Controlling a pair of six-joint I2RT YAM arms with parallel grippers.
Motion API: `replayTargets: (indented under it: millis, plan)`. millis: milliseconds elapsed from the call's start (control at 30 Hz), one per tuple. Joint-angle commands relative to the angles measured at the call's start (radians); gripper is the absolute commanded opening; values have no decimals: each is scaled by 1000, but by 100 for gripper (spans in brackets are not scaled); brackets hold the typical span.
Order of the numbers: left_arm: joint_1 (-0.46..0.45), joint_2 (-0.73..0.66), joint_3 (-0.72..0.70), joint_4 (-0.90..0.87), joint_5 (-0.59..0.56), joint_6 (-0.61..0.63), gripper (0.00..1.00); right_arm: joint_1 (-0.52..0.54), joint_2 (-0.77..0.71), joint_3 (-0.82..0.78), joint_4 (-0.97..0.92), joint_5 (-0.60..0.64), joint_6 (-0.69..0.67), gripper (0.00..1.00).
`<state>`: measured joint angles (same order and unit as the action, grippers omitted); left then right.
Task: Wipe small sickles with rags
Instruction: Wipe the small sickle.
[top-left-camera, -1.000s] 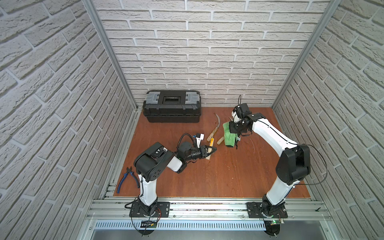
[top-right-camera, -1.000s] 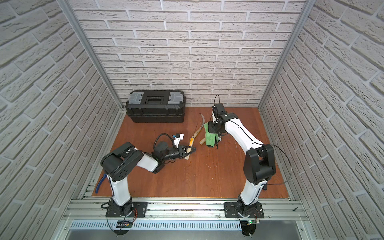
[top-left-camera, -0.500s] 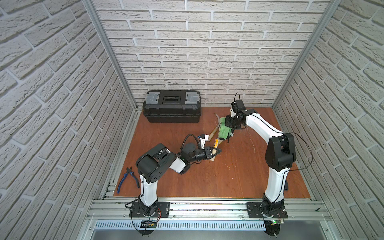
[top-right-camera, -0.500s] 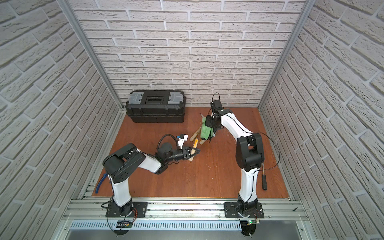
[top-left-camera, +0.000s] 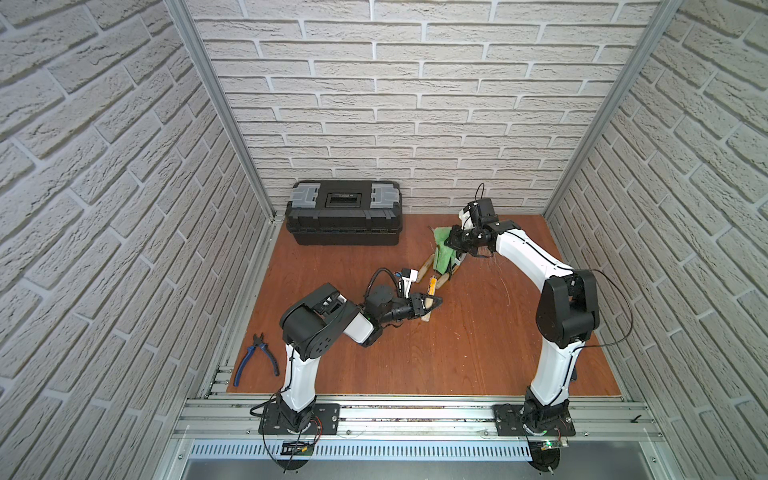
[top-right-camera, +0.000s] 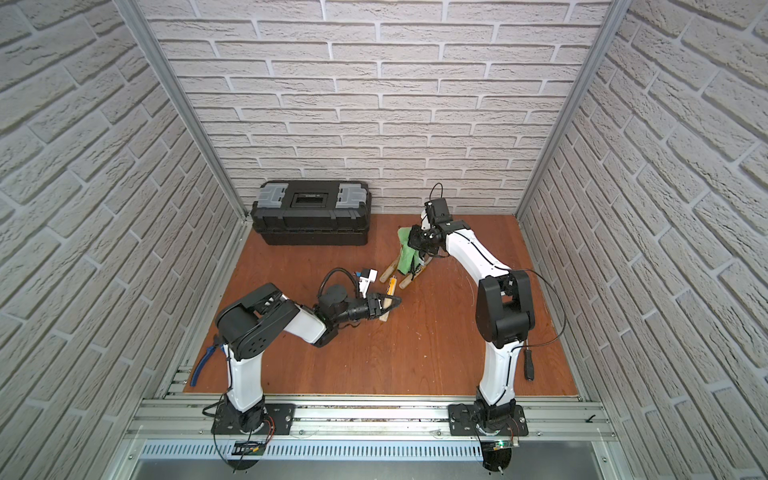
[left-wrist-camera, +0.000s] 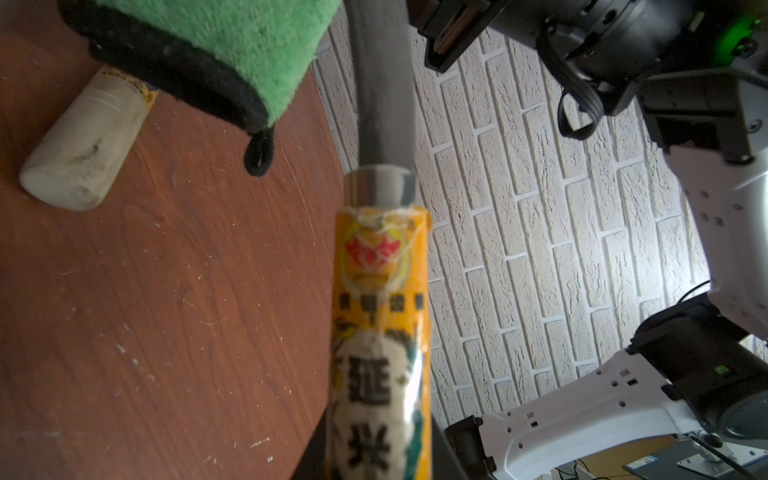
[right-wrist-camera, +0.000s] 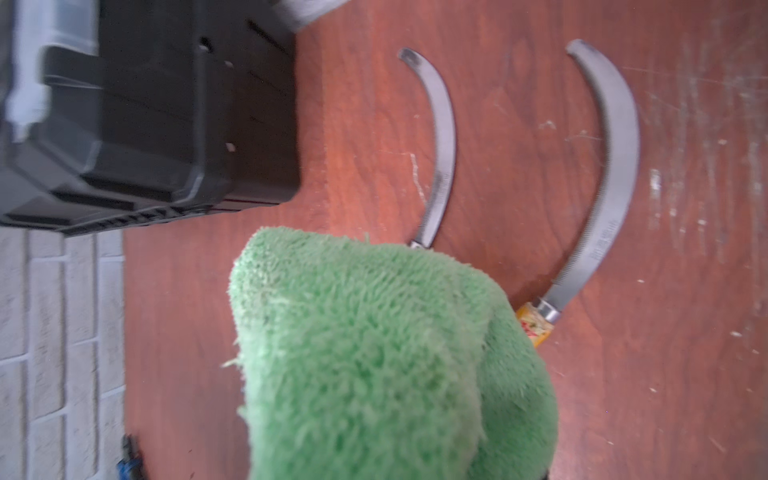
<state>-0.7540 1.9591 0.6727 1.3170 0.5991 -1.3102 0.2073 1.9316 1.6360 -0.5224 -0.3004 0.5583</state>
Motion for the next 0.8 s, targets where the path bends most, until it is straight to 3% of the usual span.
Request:
replayTargets:
  millis: [0, 400, 767]
  plan:
    - [-6, 19, 34, 86, 30, -6, 0, 3, -78, -44, 147, -162, 3, 3]
    - [10, 55, 84, 85, 71, -24, 0, 15, -147, -201, 361, -369, 60, 3]
    - [58, 68, 97, 85, 105, -29, 0, 79, -187, -237, 274, -449, -87, 3]
